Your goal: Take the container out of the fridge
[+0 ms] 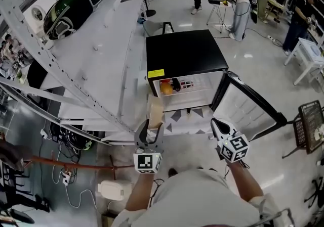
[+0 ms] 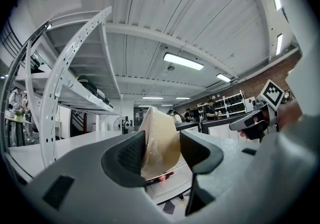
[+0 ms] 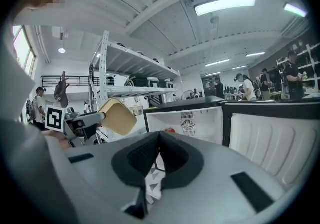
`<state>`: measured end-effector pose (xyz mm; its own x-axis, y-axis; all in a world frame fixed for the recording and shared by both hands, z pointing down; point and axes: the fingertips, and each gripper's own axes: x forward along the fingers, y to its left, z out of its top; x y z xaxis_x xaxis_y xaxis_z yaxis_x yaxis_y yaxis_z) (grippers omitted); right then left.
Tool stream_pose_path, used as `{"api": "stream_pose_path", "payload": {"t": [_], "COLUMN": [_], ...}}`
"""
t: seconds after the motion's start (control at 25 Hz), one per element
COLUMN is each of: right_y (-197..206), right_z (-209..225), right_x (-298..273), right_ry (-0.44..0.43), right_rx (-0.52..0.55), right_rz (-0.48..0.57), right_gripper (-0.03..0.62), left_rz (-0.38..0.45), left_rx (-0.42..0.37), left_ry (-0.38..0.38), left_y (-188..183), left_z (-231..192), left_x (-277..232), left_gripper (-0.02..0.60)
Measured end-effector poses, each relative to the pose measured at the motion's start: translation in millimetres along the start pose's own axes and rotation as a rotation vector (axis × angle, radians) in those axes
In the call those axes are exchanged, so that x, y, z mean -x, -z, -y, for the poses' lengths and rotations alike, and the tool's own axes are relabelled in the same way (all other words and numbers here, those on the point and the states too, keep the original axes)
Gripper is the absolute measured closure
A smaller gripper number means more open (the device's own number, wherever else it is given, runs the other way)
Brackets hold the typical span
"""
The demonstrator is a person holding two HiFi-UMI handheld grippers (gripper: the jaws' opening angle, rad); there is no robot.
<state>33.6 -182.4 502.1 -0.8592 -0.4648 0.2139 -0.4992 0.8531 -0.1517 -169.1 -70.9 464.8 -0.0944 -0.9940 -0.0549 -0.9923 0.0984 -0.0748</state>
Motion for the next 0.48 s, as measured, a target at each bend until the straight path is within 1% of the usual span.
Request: {"api": "stream_pose_path", "payload": {"t": [0.48], "right_y": [-4.7], "right_z": [5.8], "right_x": [7.2], "right_ry": [-0.012], "right_rx": [0.001], "right_rz": [0.009], "right_gripper": [0.588], "left_rz": [-0.006], "left_rx": [-0.001], "left_ry": [-0.023], "left_y": [-1.9], "left_z": [1.5], "left_x": [-2.6], "left_gripper": [0.365]}}
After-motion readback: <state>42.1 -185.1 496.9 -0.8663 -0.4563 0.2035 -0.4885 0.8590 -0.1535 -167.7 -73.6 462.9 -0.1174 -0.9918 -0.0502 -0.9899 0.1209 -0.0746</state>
